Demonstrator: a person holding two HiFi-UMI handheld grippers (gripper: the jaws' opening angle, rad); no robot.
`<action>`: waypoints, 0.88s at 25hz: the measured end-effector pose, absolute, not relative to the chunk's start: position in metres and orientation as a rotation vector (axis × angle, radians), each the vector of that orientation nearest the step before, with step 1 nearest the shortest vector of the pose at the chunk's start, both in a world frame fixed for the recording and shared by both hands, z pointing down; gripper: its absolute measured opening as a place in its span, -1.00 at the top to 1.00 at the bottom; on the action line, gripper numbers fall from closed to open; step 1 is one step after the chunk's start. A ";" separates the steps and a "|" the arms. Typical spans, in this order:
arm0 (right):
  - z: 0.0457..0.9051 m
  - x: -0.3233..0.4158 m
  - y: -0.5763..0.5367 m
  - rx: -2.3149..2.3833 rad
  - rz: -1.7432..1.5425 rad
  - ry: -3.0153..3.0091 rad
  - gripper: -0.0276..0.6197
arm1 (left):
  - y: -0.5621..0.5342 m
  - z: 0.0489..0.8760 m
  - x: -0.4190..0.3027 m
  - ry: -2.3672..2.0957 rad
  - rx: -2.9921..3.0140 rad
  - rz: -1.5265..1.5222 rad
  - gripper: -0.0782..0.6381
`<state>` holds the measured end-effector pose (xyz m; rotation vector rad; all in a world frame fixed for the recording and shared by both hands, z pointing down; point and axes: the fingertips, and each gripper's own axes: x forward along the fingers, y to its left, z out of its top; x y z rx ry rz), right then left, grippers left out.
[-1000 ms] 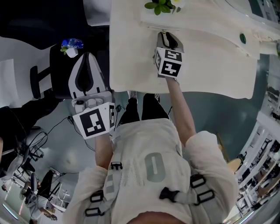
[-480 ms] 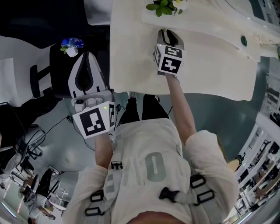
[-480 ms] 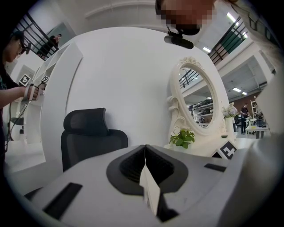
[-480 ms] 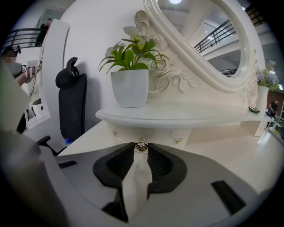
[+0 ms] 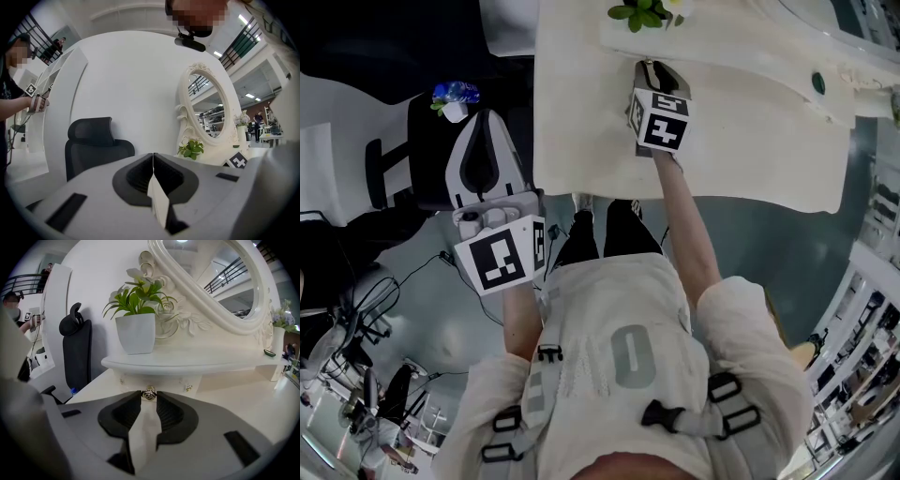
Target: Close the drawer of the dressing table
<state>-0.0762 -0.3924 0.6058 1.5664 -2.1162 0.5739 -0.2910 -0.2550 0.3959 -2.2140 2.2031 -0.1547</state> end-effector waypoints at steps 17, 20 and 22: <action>0.408 -0.080 -0.354 1.615 -0.010 -2.361 0.55 | -0.217 0.322 -0.283 2.135 -2.131 0.019 0.73; 0.357 -0.073 -0.333 1.648 -0.097 -2.436 0.59 | -0.209 0.299 -0.276 2.098 -2.105 0.047 0.73; 0.330 -0.070 -0.318 1.668 -0.142 -2.484 0.64 | -0.205 0.286 -0.272 2.072 -2.090 0.069 0.73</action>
